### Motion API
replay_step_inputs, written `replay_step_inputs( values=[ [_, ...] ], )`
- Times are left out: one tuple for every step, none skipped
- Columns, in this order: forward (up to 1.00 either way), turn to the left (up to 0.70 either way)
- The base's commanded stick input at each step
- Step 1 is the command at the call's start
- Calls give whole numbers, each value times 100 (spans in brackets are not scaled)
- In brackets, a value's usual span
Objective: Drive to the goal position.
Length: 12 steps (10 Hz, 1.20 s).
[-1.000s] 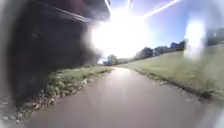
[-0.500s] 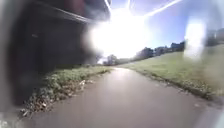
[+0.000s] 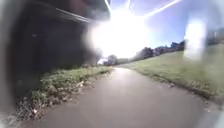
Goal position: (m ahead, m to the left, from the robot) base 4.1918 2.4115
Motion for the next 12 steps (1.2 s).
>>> replay_step_inputs(
  values=[
    [45, 0],
    [45, 0],
    [45, 0],
    [45, 0],
    [45, 0],
    [45, 0],
    [45, 0],
    [45, 0],
    [45, 0],
    [45, 0],
    [45, 0],
    [45, 0]
  ],
)
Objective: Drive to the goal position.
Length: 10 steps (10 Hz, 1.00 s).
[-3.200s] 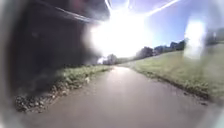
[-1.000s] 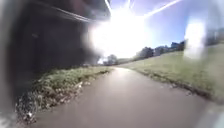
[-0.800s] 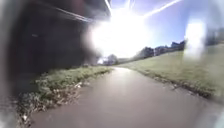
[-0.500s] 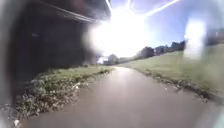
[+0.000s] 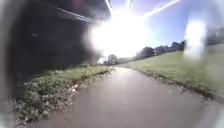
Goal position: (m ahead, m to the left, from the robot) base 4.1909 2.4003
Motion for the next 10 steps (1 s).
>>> replay_step_inputs(
  values=[
    [45, 0],
    [45, 0],
    [45, 0],
    [45, 0],
    [45, 0],
    [45, 0],
    [45, 0],
    [45, 0],
    [45, 0],
    [45, 0]
  ],
)
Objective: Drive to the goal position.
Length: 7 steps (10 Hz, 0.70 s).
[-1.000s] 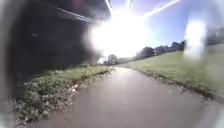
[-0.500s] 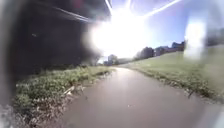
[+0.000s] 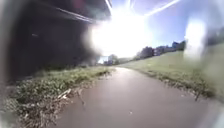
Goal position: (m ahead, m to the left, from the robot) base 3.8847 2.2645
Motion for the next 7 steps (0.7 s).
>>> replay_step_inputs(
  values=[
    [35, 0],
    [5, 0],
    [0, 0],
    [0, 0],
    [0, 0],
    [0, 0],
    [0, 0]
  ],
)
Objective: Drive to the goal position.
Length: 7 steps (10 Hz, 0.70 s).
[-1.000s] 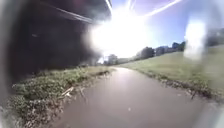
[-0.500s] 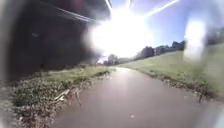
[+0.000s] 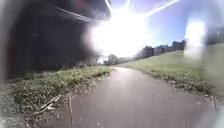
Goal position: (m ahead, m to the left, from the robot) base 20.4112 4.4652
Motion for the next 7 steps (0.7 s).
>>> replay_step_inputs(
  values=[
    [0, 0],
    [0, 0],
    [0, 0],
    [0, 0],
    [22, 0],
    [45, 0],
    [45, 0]
  ],
)
